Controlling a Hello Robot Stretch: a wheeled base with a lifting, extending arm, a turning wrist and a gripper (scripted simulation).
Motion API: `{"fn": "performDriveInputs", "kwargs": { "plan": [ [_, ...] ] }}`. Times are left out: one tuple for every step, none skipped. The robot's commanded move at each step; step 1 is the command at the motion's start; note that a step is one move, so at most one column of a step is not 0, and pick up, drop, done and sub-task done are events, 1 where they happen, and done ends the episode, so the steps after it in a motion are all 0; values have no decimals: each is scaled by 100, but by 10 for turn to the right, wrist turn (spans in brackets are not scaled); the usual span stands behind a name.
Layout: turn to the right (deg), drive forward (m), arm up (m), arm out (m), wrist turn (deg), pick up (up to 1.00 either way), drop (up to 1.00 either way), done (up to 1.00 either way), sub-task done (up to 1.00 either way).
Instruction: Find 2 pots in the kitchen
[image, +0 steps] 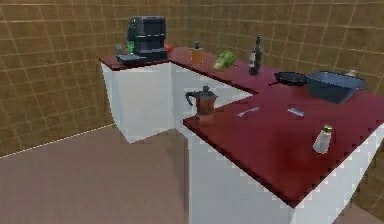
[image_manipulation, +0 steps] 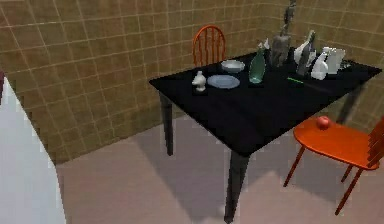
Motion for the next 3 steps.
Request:
{"fn": "performDriveInputs", "kwargs": {
  "plan": [
    [0,0,0,0,0,0,0,0,100],
    [450,0,0,0,0,0,0,0,0],
    [330,0,0,0,0,0,0,0,0]
  ]
}}
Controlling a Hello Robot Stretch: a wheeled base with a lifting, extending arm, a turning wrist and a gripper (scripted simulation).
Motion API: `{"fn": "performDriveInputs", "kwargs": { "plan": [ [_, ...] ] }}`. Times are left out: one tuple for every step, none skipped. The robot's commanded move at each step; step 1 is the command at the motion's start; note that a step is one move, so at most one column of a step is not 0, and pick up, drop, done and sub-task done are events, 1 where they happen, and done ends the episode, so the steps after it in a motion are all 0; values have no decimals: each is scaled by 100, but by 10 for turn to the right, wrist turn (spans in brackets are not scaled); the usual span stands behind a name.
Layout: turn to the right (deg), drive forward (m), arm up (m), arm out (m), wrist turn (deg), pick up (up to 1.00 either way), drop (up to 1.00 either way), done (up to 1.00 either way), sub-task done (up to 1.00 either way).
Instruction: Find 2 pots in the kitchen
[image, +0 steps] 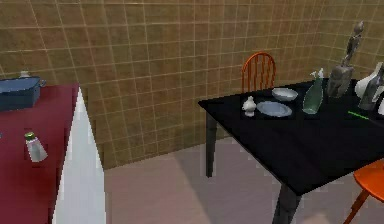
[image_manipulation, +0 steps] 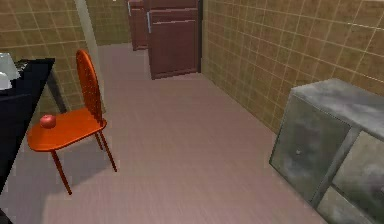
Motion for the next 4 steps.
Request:
{"fn": "performDriveInputs", "kwargs": {
  "plan": [
    [30,0,0,0,0,0,0,0,0],
    [0,30,0,0,0,0,0,0,0],
    [-240,0,0,0,0,0,0,0,0],
    [0,30,0,0,0,0,0,0,0]
  ]
}}
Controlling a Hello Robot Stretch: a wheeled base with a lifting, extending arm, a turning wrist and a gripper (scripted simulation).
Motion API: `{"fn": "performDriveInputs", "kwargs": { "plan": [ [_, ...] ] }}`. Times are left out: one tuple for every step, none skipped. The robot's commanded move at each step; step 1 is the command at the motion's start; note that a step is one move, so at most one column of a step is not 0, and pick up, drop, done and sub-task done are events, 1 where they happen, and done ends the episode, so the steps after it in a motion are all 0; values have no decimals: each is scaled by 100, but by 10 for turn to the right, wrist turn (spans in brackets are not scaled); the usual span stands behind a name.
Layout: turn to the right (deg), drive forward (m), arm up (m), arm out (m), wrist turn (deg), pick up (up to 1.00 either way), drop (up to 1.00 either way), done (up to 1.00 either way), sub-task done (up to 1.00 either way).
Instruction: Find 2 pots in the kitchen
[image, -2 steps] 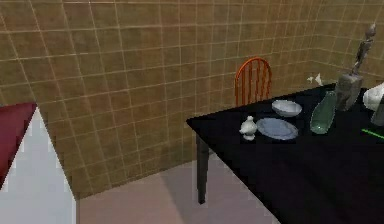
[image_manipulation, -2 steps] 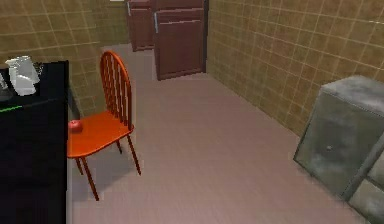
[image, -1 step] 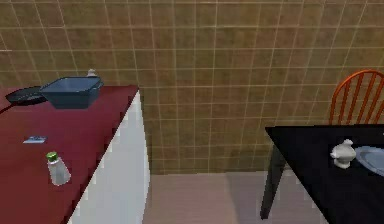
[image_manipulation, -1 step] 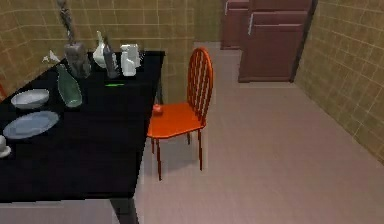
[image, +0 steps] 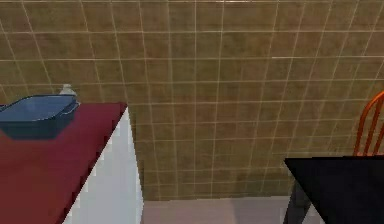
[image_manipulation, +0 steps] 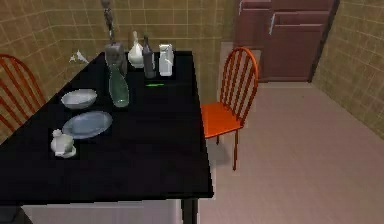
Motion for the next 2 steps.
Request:
{"fn": "performDriveInputs", "kwargs": {
  "plan": [
    [-360,0,0,0,0,0,0,0,0],
    [0,0,0,0,0,0,0,100,0]
  ]
}}
